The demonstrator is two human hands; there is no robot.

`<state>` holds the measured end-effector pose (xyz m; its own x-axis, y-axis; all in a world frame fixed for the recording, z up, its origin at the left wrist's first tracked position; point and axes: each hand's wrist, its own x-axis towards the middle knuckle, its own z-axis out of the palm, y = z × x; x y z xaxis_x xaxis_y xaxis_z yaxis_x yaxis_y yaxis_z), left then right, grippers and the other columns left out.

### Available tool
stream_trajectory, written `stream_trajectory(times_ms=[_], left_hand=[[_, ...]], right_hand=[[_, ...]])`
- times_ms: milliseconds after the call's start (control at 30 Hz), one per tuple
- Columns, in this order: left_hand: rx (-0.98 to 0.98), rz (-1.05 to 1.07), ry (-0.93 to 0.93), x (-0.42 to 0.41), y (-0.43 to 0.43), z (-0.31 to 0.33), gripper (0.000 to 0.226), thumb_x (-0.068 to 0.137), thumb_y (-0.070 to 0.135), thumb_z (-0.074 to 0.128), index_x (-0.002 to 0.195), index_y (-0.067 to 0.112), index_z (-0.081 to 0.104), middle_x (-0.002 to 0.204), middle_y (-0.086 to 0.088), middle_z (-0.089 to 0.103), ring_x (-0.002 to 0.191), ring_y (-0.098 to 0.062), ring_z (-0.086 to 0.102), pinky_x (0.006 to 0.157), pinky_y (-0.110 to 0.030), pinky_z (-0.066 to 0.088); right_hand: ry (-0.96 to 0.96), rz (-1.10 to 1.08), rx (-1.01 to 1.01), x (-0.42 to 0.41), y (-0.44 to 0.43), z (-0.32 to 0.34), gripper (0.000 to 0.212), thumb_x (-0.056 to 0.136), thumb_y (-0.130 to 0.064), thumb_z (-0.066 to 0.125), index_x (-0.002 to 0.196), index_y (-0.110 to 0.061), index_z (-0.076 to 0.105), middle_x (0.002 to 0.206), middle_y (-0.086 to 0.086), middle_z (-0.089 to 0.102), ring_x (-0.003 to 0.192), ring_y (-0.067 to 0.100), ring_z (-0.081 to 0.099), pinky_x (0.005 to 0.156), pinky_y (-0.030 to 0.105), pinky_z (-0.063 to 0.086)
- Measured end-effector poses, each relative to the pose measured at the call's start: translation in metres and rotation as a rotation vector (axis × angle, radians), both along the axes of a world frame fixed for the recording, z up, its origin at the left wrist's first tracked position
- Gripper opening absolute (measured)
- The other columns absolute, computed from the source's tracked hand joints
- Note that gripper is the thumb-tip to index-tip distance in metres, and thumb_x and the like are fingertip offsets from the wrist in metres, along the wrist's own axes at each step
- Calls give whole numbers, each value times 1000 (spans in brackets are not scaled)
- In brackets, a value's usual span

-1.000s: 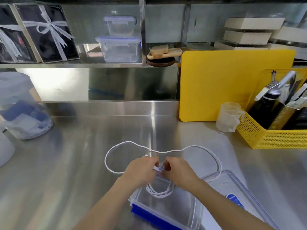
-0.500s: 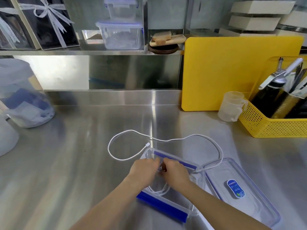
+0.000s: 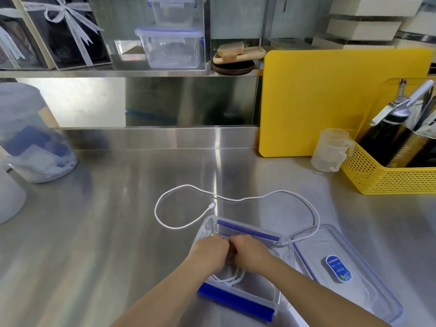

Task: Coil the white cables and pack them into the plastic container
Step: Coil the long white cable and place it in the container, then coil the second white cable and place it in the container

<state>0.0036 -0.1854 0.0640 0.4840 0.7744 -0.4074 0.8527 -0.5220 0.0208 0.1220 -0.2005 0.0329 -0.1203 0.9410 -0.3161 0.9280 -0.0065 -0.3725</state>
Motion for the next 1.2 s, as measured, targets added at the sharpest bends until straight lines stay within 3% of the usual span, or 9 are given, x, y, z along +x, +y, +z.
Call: stream_trajectory(times_ms=[233, 367, 500, 667, 867, 933, 1000, 1067, 1200], left_hand=[[-204, 22, -157, -3, 30, 51, 26, 86, 29, 54, 109, 16, 57, 117, -11, 63, 104, -30, 59, 83, -36, 47], [26, 60, -438, -11, 62, 80, 14, 89, 24, 49, 95, 14, 56, 104, -13, 66, 94, -32, 60, 71, -33, 43], [217, 52, -665, -12, 97, 69, 27, 88, 23, 55, 113, 13, 57, 115, -8, 63, 107, -27, 56, 90, -36, 43], [366, 31, -522, -12, 130, 14, 51, 93, 30, 49, 140, 14, 37, 148, -9, 40, 136, -22, 34, 111, -35, 25], [297, 105, -221, -18, 143, -48, 54, 96, 37, 38, 145, 19, 25, 157, -7, 21, 143, -25, 17, 116, -39, 13], [313, 94, -267, -23, 142, -53, 45, 92, 30, 50, 132, 11, 48, 144, -15, 45, 133, -29, 39, 113, -42, 23], [436, 26, -297, -24, 143, -50, 26, 71, 24, 73, 94, 11, 69, 102, -11, 72, 98, -23, 66, 102, -39, 40], [509, -13, -294, -21, 141, -40, 26, 47, 20, 86, 64, 17, 66, 65, 2, 68, 64, -16, 67, 87, -31, 51], [526, 16, -404, -17, 138, -31, 31, 50, 6, 85, 67, 16, 61, 56, 3, 62, 54, -19, 62, 81, -34, 43]], right_hand=[[-13, 310, -179, 15, 14, 82, 30, 81, -31, 62, 105, -13, 57, 107, 13, 64, 83, 25, 54, 68, 29, 38], [230, 236, 28, 23, 39, 121, 18, 82, -31, 62, 96, -21, 56, 86, -4, 61, 71, 13, 54, 67, 31, 46], [284, 62, 326, 28, 75, 114, 23, 86, -35, 57, 105, -24, 54, 101, -1, 63, 88, 16, 58, 77, 35, 49], [25, 76, 318, 38, 107, 53, 65, 89, -38, 52, 143, -22, 19, 150, 6, 31, 134, 25, 32, 109, 43, 28], [-129, 139, 98, 51, 119, -3, 69, 90, -43, 47, 144, -27, 7, 156, 3, 13, 142, 20, 12, 112, 41, 17], [-163, 158, 71, 55, 119, -10, 62, 90, -43, 45, 142, -21, 19, 154, 4, 19, 140, 21, 18, 110, 41, 20], [-209, 180, 163, 58, 119, -12, 49, 91, -40, 45, 132, -15, 37, 145, 8, 37, 131, 24, 34, 103, 39, 26], [-265, 215, 267, 58, 121, -9, 35, 92, -34, 44, 117, -11, 48, 127, 11, 52, 116, 27, 46, 93, 36, 31], [-186, 176, 346, 54, 120, 2, 24, 93, -28, 42, 97, -9, 54, 106, 13, 63, 98, 33, 55, 81, 36, 36]])
